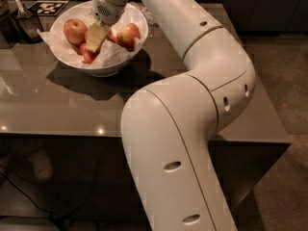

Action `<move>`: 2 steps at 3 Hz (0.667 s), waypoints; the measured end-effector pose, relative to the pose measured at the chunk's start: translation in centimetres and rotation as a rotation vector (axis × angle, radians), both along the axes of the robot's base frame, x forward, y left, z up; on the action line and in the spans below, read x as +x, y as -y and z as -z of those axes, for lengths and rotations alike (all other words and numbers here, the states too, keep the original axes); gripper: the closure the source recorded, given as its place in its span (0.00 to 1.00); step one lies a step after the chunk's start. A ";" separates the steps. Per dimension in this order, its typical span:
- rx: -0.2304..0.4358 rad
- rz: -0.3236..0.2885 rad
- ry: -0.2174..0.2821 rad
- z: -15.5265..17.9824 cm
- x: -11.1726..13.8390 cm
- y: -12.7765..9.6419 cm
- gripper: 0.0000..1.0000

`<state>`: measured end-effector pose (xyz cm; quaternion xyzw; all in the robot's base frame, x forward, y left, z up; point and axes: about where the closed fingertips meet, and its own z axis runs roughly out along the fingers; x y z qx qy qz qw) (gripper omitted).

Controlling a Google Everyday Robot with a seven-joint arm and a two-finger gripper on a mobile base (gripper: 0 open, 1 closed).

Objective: Pick apple from white bowl

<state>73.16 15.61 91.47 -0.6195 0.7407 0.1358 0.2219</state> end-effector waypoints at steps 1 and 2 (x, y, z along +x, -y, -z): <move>-0.009 0.006 0.027 -1.6 -0.3 -0.3 1.00; 0.008 0.033 0.071 -4.5 -0.8 -0.4 1.00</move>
Offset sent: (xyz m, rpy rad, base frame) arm -0.0239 -0.0017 0.0848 0.0305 -0.1307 -0.0714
